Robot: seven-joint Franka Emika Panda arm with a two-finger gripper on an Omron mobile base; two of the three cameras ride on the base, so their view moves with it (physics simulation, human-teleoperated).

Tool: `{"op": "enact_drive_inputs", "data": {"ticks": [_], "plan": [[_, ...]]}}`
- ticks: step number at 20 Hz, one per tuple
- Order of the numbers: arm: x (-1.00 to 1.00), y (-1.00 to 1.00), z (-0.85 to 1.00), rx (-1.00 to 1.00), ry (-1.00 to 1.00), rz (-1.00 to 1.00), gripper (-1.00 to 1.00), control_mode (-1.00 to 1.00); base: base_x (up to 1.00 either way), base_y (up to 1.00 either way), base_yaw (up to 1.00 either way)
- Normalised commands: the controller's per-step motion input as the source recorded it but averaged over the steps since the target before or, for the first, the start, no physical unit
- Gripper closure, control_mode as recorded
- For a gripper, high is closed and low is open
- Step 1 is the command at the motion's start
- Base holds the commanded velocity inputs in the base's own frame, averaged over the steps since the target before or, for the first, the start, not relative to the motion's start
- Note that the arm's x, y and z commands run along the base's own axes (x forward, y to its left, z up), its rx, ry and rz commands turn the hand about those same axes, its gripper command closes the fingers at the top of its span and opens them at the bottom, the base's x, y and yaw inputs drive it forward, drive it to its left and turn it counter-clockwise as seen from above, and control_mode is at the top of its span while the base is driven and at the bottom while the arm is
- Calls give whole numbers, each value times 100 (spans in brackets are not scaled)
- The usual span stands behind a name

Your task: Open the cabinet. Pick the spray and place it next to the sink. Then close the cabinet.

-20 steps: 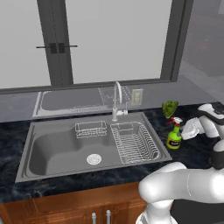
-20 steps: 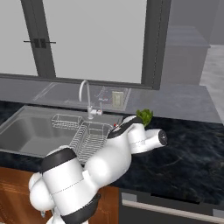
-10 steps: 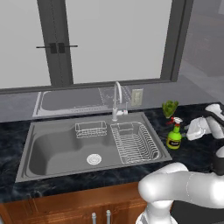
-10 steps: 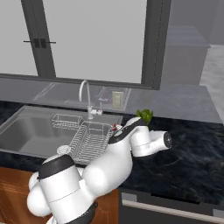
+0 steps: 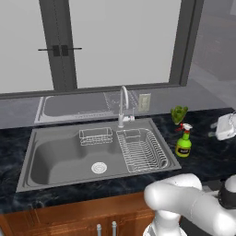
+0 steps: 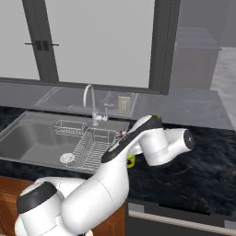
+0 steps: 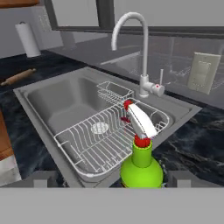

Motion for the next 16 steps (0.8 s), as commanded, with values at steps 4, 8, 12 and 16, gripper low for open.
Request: {"op": "enact_drive_inputs", "data": {"ticks": [4, 8, 12, 16], "plan": [[-31, 37, 83, 0, 0, -14, -100, -100, 0, 0, 0], [-27, 60, 45, 0, 5, -34, -100, -100, 0, 0, 0], [-17, 88, 11, 0, 13, -52, -100, -100, 0, 0, 0], [-6, 89, 18, 4, 17, -61, -100, -100, 0, 0, 0]]}}
